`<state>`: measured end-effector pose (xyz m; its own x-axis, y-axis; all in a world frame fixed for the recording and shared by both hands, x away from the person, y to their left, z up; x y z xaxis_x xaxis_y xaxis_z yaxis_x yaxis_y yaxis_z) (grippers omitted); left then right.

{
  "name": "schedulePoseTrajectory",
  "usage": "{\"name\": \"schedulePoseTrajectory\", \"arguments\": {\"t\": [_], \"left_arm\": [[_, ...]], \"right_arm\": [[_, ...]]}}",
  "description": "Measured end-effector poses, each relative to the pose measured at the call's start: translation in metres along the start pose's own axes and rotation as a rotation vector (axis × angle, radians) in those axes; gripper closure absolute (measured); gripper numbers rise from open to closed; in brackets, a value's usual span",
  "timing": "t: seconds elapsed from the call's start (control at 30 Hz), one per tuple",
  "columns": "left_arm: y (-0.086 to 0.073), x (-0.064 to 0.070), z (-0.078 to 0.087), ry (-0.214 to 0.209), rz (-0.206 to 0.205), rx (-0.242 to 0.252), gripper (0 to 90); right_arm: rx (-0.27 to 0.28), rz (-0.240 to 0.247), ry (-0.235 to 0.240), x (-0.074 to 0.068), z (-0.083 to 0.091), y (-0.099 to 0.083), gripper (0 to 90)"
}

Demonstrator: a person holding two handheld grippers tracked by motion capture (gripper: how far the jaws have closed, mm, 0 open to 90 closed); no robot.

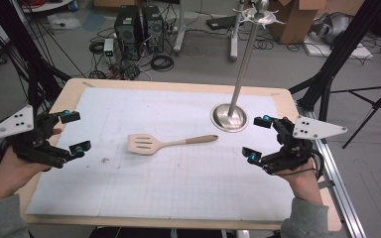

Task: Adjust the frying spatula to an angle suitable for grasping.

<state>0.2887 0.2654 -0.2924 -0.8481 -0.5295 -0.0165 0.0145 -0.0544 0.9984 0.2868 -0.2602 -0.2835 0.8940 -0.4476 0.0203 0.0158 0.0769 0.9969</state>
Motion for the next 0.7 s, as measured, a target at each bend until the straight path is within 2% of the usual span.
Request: {"name": "schedulePoseTrajectory", "arguments": {"t": [0.3,0.43,0.57,0.63,0.7], "left_arm": [[0.001,0.000,0.002,0.008,-0.004,0.008,4.8],[0.001,-0.001,0.002,0.007,-0.001,0.009,4.9],[0.000,-0.001,0.001,0.005,0.000,0.005,4.8],[0.000,-0.001,0.002,0.002,0.001,0.007,4.8],[0.000,-0.001,0.002,0.000,0.004,0.008,4.8]], "right_arm": [[-0.005,0.000,-0.008,-0.002,-0.003,0.000,5.2],[-0.009,-0.009,-0.027,-0.001,-0.008,-0.001,5.2],[-0.015,-0.030,-0.048,0.002,-0.022,-0.007,5.2],[-0.062,-0.025,-0.052,0.002,-0.036,-0.015,5.2],[-0.068,-0.034,-0.057,0.003,-0.043,-0.018,5.2]]}}
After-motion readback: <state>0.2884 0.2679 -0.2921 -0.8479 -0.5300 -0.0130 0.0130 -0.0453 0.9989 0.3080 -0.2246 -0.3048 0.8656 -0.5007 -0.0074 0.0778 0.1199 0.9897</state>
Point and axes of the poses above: each handheld gripper's, and its own axes: z roughly backward along the jaws, y roughly out of its top, x roughly to its right, the point moved 3 cm from there along -z, roughly forward along the jaws, and after that the axes turned 5 degrees about x, right-handed, at the moved point
